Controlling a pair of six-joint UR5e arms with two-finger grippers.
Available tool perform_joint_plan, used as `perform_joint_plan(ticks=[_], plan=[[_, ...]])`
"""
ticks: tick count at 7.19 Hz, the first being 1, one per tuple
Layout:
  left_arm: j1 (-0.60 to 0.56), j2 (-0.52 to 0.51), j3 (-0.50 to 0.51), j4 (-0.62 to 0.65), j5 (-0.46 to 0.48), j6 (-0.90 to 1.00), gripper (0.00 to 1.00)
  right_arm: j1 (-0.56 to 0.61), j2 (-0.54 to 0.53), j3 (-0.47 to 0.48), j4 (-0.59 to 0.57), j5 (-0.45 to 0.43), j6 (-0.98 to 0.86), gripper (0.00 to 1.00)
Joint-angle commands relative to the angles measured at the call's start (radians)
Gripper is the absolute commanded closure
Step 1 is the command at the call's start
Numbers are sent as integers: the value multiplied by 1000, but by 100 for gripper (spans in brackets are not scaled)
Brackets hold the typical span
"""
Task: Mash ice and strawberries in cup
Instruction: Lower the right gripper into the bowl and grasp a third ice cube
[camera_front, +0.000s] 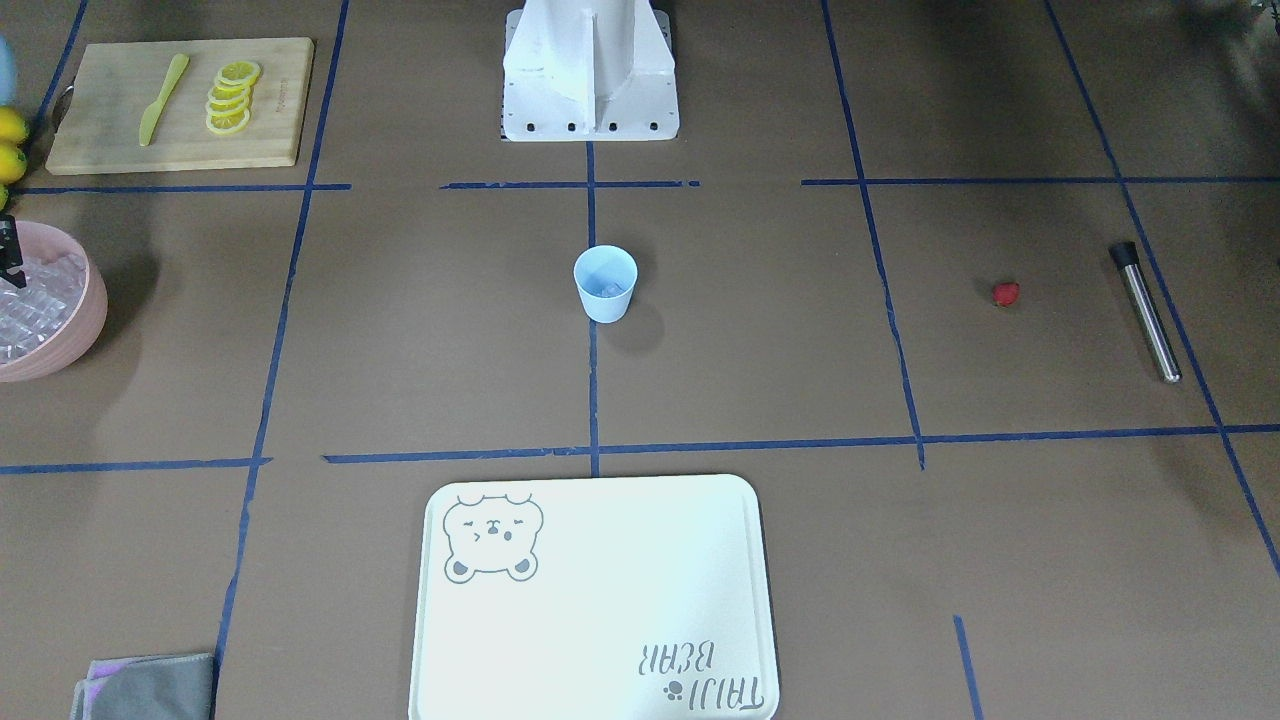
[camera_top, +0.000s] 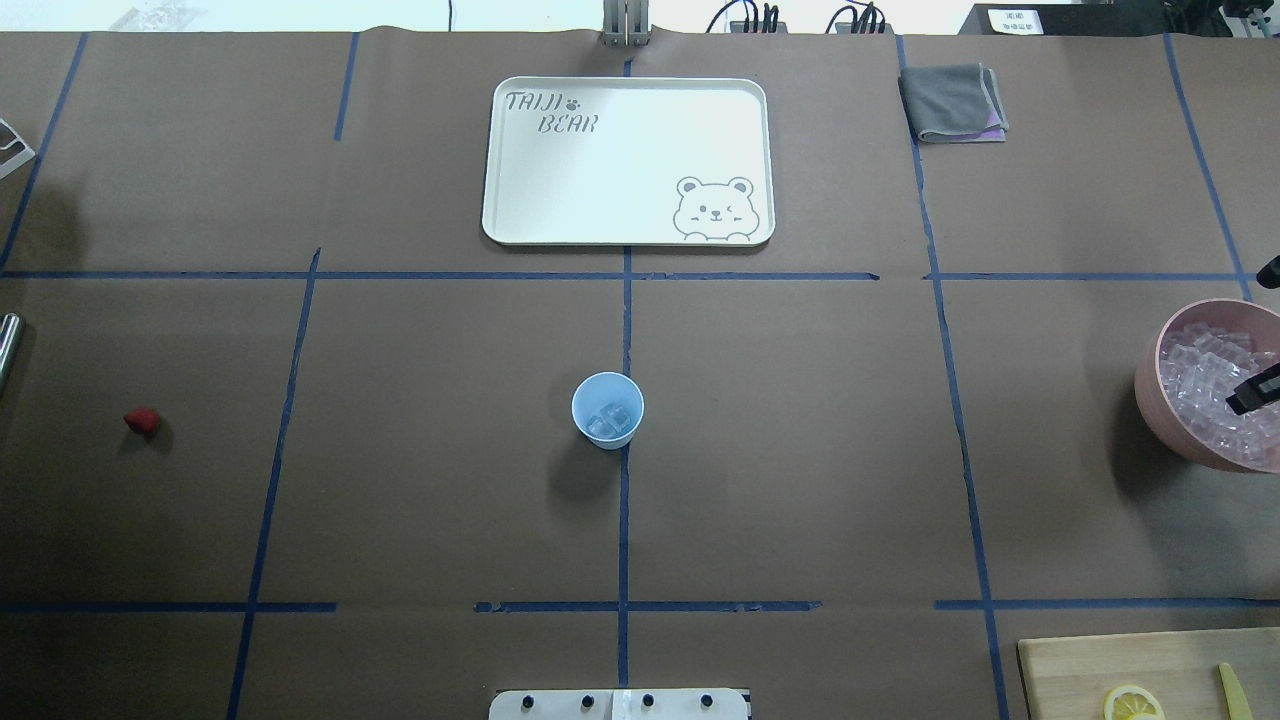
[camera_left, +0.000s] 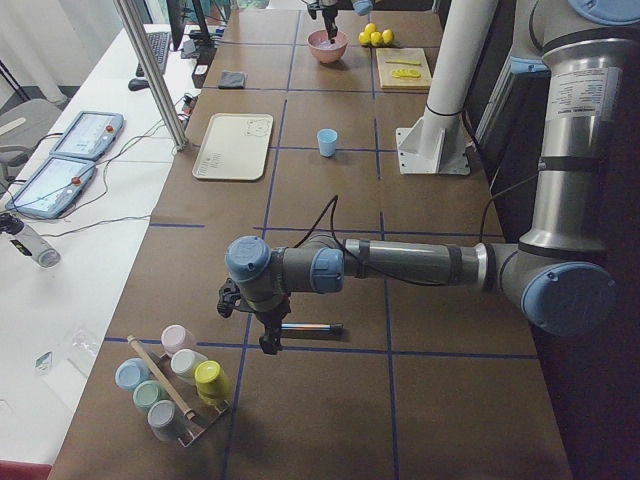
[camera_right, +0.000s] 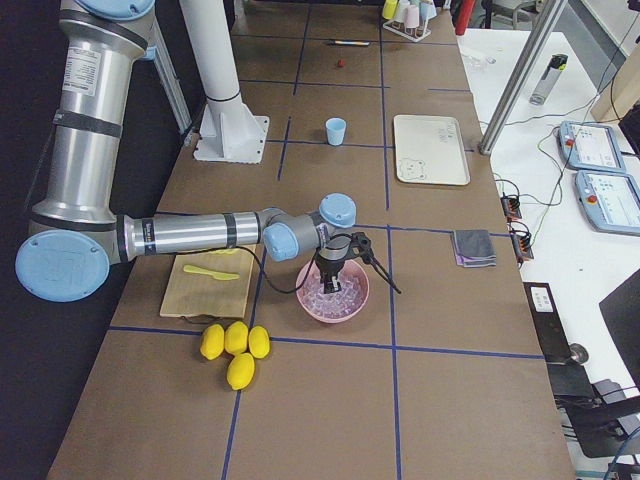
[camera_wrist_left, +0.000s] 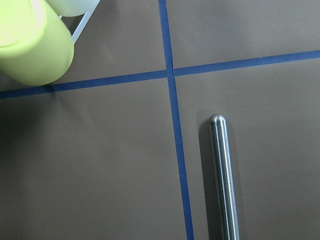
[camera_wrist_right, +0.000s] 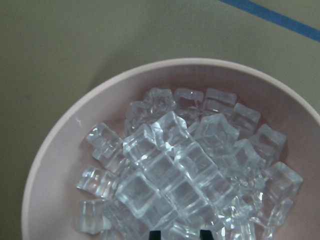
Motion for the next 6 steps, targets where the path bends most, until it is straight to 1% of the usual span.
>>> perform_joint_plan(ticks=[1, 2, 3, 4, 5, 6], plan=[[0, 0, 0, 0, 0, 0, 0, 45, 10, 54, -8, 6, -2, 95], [0, 0, -2, 0, 0, 0, 0, 64, 13, 106, -10, 10, -2, 93], [0, 2, 1, 0, 0, 0, 0, 69, 30, 131, -22, 13, 3, 96], [0, 2, 1, -1, 0, 0, 0, 70, 80, 132, -45, 10, 33, 100], [0, 2, 3, -2, 0, 0, 0, 70, 137, 136, -51, 16, 162, 100], [0, 2, 3, -2, 0, 0, 0, 35, 197, 139, -53, 28, 288, 100]])
